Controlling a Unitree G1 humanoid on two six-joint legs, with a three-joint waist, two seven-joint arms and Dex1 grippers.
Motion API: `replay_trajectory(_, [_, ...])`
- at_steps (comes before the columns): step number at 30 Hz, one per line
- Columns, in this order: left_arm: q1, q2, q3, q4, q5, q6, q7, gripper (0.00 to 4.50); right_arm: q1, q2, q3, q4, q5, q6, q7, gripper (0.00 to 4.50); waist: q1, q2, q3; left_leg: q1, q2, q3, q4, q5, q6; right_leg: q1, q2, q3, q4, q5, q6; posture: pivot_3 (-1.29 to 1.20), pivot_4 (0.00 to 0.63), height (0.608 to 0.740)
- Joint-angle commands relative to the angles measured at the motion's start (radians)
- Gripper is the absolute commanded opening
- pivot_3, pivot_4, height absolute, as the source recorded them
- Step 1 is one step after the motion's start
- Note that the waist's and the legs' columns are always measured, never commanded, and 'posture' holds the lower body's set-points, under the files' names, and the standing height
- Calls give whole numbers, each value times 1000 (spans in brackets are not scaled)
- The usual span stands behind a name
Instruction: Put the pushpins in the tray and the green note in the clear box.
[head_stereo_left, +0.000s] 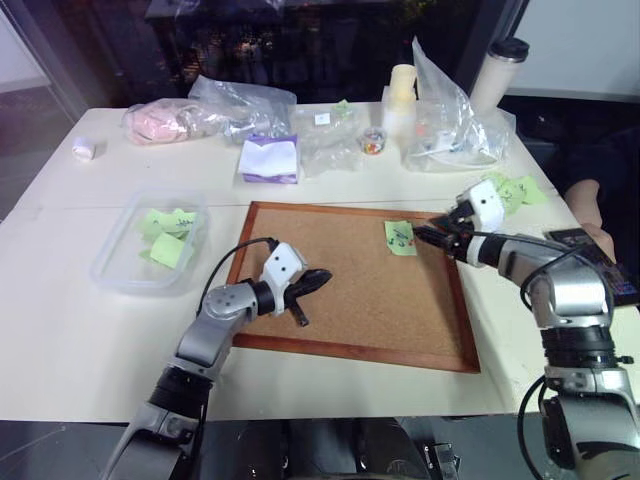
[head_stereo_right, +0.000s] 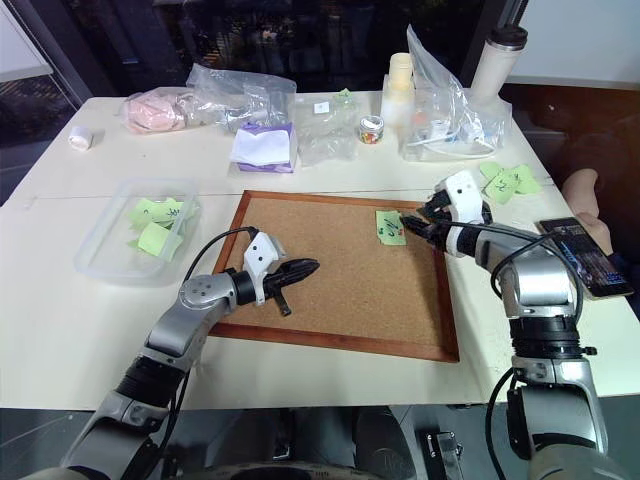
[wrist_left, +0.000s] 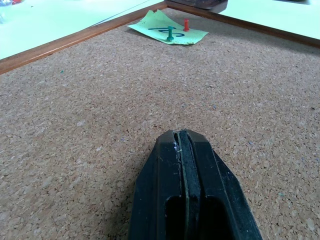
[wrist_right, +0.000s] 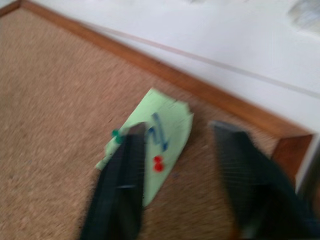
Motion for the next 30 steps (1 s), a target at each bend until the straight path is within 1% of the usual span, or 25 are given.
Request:
replay_trajectory(1, [40,15,-14,42,26,31,5,0,1,9,17,-38,-6,-13,-7,1789,-1,0,0,0,0,0,0,0,0,0,0,0,0,0,0,0,150,740])
replay_trajectory(15, [47,15,-11,34,30,31,11,0,2,33,60,65,-40,-85,-9,1789,-1,0,0,0,0,0,-1,0,0,0,0,0,-2,0,0,0,150,740])
replay_trajectory(18, [49,17,-11,34,31,31,12,0,-1,35,60,72,-41,-91,-7,952,-2,0,0,0,0,0,-1,0,1,0,1,0,-2,0,0,0,150,740])
replay_trajectory(20, [52,18,-12,34,31,32,13,0,-5,35,59,69,-41,-90,-6,44,-2,0,0,0,0,0,-1,0,1,0,1,0,-2,0,0,0,150,740])
replay_trajectory(30, [62,21,-33,43,33,54,-2,0,-16,14,28,14,-25,-58,-12,44,-2,0,0,0,1,0,-2,0,1,0,1,0,-3,0,0,0,150,740])
